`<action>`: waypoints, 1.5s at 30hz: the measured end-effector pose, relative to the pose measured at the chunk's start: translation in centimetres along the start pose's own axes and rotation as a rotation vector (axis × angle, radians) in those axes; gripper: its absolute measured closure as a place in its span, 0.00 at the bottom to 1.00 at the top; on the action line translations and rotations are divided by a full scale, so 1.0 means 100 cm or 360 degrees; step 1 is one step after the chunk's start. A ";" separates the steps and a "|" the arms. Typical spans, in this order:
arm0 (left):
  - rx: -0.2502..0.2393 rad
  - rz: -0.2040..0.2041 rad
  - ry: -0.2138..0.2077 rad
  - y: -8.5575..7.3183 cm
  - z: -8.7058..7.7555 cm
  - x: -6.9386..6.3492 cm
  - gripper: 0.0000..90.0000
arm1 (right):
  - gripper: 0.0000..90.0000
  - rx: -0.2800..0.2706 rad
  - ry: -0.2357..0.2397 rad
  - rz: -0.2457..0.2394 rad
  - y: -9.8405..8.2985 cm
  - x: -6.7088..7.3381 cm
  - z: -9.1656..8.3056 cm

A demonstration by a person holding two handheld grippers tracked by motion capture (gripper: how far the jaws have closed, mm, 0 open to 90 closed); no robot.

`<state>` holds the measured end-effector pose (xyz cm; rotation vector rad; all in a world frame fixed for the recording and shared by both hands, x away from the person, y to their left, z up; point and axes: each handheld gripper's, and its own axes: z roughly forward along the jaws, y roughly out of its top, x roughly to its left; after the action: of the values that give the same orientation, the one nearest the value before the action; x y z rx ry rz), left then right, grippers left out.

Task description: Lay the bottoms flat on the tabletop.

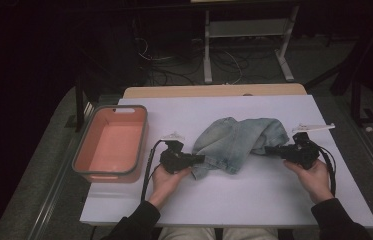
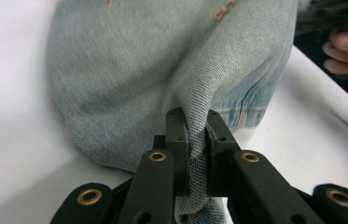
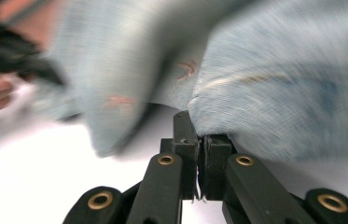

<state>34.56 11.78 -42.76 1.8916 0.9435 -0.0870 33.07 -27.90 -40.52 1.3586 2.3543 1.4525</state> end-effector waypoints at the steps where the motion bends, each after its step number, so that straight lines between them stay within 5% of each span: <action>1: -0.0011 0.0010 0.0007 0.001 -0.003 -0.001 0.92 | 0.96 -0.0009 0.0035 -0.0004 0.001 0.003 -0.004; 4: -0.0030 0.0032 0.0015 0.002 -0.010 -0.003 0.92 | 0.96 -0.0080 0.0141 -0.0005 0.003 0.011 -0.020; 10: -0.0033 0.0049 0.0009 -0.001 -0.026 -0.006 0.92 | 0.96 -0.0077 0.0206 0.0041 -0.009 0.013 -0.036; 19: 0.0072 0.0168 -0.0018 -0.014 -0.041 -0.022 0.92 | 0.96 -0.0127 0.0322 0.0154 -0.032 0.009 -0.062; 34: 0.0311 0.0364 -0.0174 -0.038 -0.031 -0.059 0.92 | 0.96 -0.0051 0.0221 0.0344 -0.052 -0.013 -0.072; 45: 0.0417 0.0320 -0.0272 -0.044 -0.014 -0.056 0.91 | 0.96 0.0009 0.0167 0.0428 -0.058 -0.022 -0.068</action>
<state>27.45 10.64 -42.84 2.1718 0.6463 -0.2583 27.47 -35.12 -41.90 1.6953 2.3086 1.6212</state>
